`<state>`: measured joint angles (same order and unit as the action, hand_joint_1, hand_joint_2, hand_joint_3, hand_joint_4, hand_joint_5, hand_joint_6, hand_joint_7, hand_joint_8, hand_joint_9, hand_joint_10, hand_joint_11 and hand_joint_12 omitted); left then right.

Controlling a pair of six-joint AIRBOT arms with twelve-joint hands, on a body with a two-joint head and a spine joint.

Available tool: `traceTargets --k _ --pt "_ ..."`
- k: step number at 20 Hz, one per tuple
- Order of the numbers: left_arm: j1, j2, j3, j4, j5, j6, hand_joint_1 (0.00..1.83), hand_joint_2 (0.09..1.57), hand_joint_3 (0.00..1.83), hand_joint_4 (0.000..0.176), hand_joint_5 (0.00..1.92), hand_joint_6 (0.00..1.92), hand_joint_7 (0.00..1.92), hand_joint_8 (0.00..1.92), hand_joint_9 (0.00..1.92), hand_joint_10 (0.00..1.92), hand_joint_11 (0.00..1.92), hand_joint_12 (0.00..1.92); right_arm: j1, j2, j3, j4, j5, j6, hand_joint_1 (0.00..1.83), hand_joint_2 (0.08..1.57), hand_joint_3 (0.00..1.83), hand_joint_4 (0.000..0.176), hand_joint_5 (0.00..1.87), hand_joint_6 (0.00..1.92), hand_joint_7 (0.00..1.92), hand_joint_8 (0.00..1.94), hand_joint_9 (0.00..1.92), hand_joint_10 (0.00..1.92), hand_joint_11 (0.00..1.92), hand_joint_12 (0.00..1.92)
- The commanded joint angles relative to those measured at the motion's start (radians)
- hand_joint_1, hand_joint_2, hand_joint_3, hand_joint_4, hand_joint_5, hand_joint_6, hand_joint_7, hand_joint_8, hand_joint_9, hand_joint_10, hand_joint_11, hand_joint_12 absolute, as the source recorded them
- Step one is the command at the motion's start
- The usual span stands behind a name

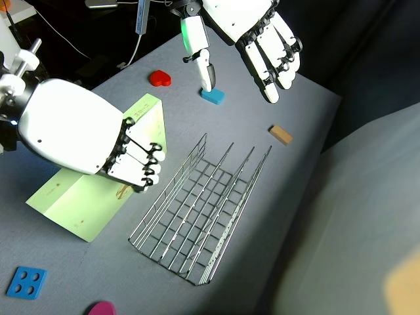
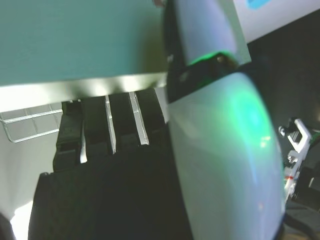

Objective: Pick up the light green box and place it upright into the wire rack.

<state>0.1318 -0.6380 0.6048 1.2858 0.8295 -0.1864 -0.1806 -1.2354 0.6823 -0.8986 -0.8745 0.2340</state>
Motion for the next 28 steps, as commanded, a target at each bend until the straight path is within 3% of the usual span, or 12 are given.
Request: traceTargets --k 1,2,3,4,5,7,9,16,20,28 --pt "-0.005 0.006 -0.003 0.079 0.002 -0.004 0.18 1.2 0.0 0.113 0.16 0.0 0.16 0.0 0.18 0.0 0.0 0.49 0.003 -0.002 0.001 -0.056 0.036 0.003 1.03 1.17 0.0 0.0 0.7 0.03 0.81 0.03 0.79 0.1 0.4 1.24" --pt "-0.005 0.006 -0.003 0.079 0.002 -0.004 0.18 1.2 0.0 0.113 0.16 0.0 0.16 0.0 0.18 0.0 0.0 0.49 0.002 -0.002 0.001 -0.06 0.036 0.003 1.17 1.24 0.0 0.0 0.73 0.99 0.93 0.92 0.87 0.19 0.45 1.36" --pt "-0.005 0.006 -0.004 0.079 0.002 -0.004 0.18 1.2 0.0 0.113 0.16 0.0 0.16 0.0 0.18 0.0 0.0 0.49 0.003 -0.002 0.001 -0.064 0.037 0.003 1.19 1.21 0.0 0.0 0.75 1.15 0.87 1.35 0.7 0.94 0.49 1.55" --pt "-0.005 0.006 -0.004 0.079 0.003 -0.004 0.18 1.2 0.0 0.113 0.16 0.0 0.16 0.0 0.18 0.0 0.0 0.49 0.003 -0.002 0.001 -0.065 0.038 0.003 1.19 1.21 0.0 0.0 0.75 1.15 0.87 1.35 0.7 0.94 0.49 1.55" --pt "-0.005 0.006 -0.004 0.079 0.004 -0.004 0.18 1.21 0.0 0.113 0.16 0.0 0.16 0.0 0.18 0.0 0.0 0.49 0.005 -0.002 0.001 -0.066 0.038 0.003 1.2 1.19 0.0 0.0 0.81 1.07 0.87 1.36 0.7 1.17 0.54 1.59" --pt "-0.005 0.006 -0.004 0.079 0.01 -0.005 0.18 1.21 0.0 0.113 0.16 0.0 0.16 0.0 0.18 0.0 0.0 0.49 0.009 -0.001 0.0 -0.067 0.038 0.002 1.22 1.17 0.0 0.0 0.86 1.01 0.92 1.31 0.78 1.33 0.72 1.64" --pt "-0.005 0.006 -0.004 0.079 0.012 -0.005 0.18 1.22 0.01 0.113 0.16 0.0 0.16 0.0 0.18 0.0 0.0 0.49 0.018 0.005 -0.003 -0.067 0.041 -0.005 1.22 1.17 0.0 0.0 0.86 1.01 0.92 1.29 0.8 1.34 0.78 1.63" --pt "-0.005 0.006 -0.006 0.079 0.022 -0.006 0.18 1.22 0.0 0.111 0.18 0.0 0.18 0.0 0.19 0.0 0.0 0.51 0.125 0.064 -0.022 -0.067 0.068 -0.014 1.22 1.17 0.0 0.0 0.84 1.05 0.92 1.28 0.8 1.31 0.75 1.54" --pt "-0.007 0.006 -0.004 0.079 0.029 -0.011 0.17 1.22 0.0 0.105 0.18 0.0 0.18 0.0 0.2 0.0 0.0 0.52 0.187 0.08 -0.021 -0.071 0.068 -0.09 1.22 1.17 0.0 0.0 0.84 1.04 0.92 1.29 0.8 1.3 0.74 1.53" --pt "-0.014 0.006 -0.005 0.057 0.043 -0.018 0.17 1.23 0.0 0.105 0.18 0.0 0.17 0.0 0.19 0.0 0.0 0.48 0.272 0.094 -0.018 -0.198 0.099 -0.105 1.22 1.17 0.0 0.0 0.85 1.03 0.9 1.31 0.8 1.3 0.74 1.54"
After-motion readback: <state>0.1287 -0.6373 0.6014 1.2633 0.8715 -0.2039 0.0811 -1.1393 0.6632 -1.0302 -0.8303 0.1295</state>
